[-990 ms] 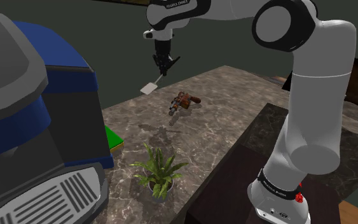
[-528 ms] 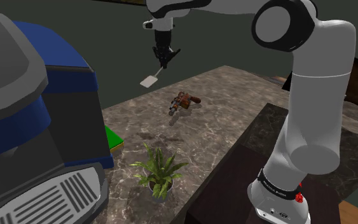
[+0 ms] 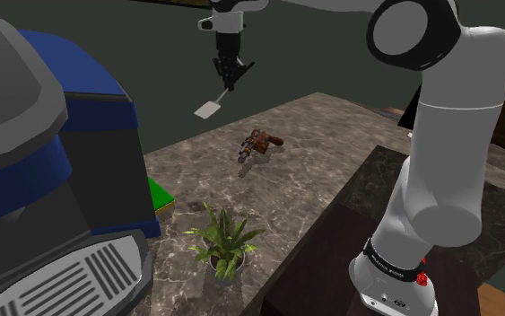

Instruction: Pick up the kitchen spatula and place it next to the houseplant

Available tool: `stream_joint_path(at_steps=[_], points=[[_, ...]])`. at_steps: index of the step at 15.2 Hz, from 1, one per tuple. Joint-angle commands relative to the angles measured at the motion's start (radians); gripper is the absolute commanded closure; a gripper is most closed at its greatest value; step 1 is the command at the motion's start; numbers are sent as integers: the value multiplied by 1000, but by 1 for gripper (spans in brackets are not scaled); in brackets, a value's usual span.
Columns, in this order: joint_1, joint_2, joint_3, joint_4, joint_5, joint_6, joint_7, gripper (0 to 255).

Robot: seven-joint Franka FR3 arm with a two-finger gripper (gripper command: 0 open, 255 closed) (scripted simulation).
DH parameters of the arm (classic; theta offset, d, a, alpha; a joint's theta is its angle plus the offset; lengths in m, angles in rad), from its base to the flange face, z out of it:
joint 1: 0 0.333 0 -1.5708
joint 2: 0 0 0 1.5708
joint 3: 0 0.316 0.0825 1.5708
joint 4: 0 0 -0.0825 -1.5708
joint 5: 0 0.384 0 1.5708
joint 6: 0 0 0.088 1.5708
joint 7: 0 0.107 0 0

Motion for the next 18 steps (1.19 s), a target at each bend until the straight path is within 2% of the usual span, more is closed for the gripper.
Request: stream_joint_path(at_steps=[1,9,18], points=[[30,-50,12,-61,-16,11,42,255],[140,-225,90,-276,-63,45,231,255],[241,-339,200,-406,-70,48,444,255]])
